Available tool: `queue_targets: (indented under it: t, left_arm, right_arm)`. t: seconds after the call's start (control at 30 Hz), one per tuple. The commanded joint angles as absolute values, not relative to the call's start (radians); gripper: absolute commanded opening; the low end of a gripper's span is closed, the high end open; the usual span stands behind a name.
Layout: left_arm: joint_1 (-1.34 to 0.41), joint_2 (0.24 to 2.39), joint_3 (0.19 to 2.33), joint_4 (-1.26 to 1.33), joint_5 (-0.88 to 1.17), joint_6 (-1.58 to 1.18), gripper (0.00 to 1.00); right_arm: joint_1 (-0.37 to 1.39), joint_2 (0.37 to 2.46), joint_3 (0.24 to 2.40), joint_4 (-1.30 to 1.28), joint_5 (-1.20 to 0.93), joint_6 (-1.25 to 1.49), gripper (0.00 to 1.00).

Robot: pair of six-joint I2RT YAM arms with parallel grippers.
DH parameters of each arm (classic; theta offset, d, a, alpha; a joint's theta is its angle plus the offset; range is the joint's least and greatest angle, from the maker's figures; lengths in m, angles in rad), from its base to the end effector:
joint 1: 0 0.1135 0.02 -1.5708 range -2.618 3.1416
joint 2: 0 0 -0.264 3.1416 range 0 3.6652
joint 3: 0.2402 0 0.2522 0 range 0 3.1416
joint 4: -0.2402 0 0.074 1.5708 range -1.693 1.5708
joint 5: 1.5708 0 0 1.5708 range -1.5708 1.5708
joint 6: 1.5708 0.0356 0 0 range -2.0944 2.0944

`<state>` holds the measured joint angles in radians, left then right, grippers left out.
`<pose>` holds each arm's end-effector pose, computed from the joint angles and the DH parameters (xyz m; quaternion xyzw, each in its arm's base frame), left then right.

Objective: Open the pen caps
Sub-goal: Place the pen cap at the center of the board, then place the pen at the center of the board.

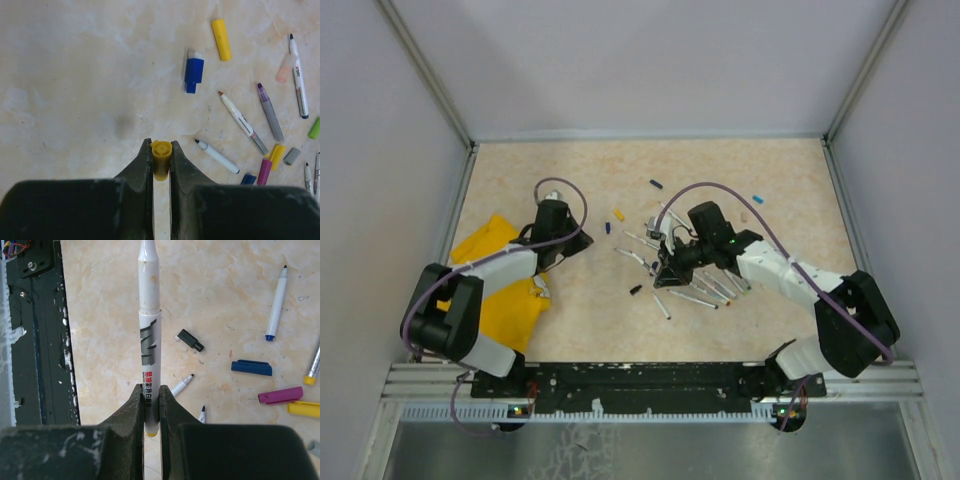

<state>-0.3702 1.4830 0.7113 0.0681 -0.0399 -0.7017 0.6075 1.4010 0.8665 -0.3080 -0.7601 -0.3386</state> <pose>0.2781 -0.1064 0.1778 -0.1580 0.8935 -0.1989 0.3704 0.2185 0.1818 0.2261 -0.5130 0.7123 0.3878 0.2813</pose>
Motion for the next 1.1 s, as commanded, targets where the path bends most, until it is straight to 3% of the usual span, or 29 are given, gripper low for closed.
queue_targets:
  t: [0.0, 0.3, 0.53, 0.7, 0.9, 1.07]
  left_arm:
    - [-0.366, 1.558, 0.791, -0.001, -0.072, -0.689, 0.00]
    - [-0.367, 1.703, 0.929, -0.112, -0.092, -0.678, 0.05]
    - [-0.367, 1.701, 0.910, -0.113, -0.123, -0.693, 0.26]
    - [-0.367, 1.699, 0.909, -0.125, -0.138, -0.690, 0.30]
    - [-0.367, 1.606, 0.885, -0.137, -0.160, -0.674, 0.37]
    - [-0.367, 1.389, 0.791, -0.141, -0.221, -0.677, 0.39]
  right_arm:
    - [0.603, 1.368, 0.908, -0.297, -0.746, -0.350, 0.00]
    - [0.603, 1.400, 0.915, -0.292, -0.710, -0.333, 0.00]
    - [0.614, 1.449, 0.939, -0.269, -0.626, -0.303, 0.00]
    - [0.668, 1.602, 1.106, -0.368, -0.534, -0.333, 0.00]
    - [0.721, 1.781, 1.264, -0.440, -0.427, -0.341, 0.00]
    - [0.739, 1.870, 1.333, -0.475, -0.389, -0.323, 0.00]
